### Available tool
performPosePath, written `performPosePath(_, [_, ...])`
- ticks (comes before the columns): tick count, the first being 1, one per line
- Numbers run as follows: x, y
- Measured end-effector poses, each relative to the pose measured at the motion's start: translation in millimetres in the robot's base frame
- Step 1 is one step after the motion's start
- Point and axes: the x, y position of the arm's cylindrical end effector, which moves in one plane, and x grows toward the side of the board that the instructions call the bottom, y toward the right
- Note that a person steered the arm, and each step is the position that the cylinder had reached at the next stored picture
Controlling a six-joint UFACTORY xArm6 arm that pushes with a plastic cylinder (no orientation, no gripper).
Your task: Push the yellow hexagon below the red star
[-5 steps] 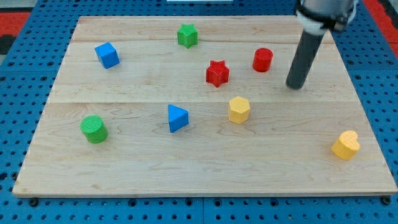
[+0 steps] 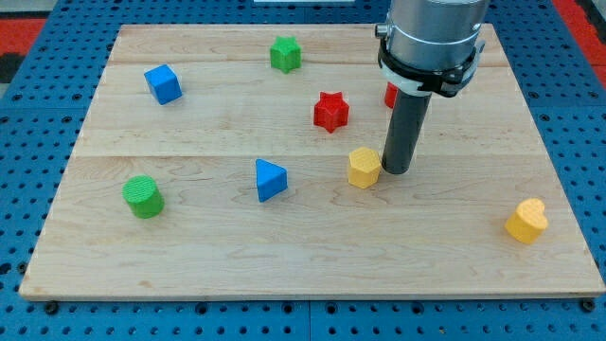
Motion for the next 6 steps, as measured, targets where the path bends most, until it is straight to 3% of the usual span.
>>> performPosePath(5, [0.5,-13.6])
performPosePath(6, [23.1,-4.7])
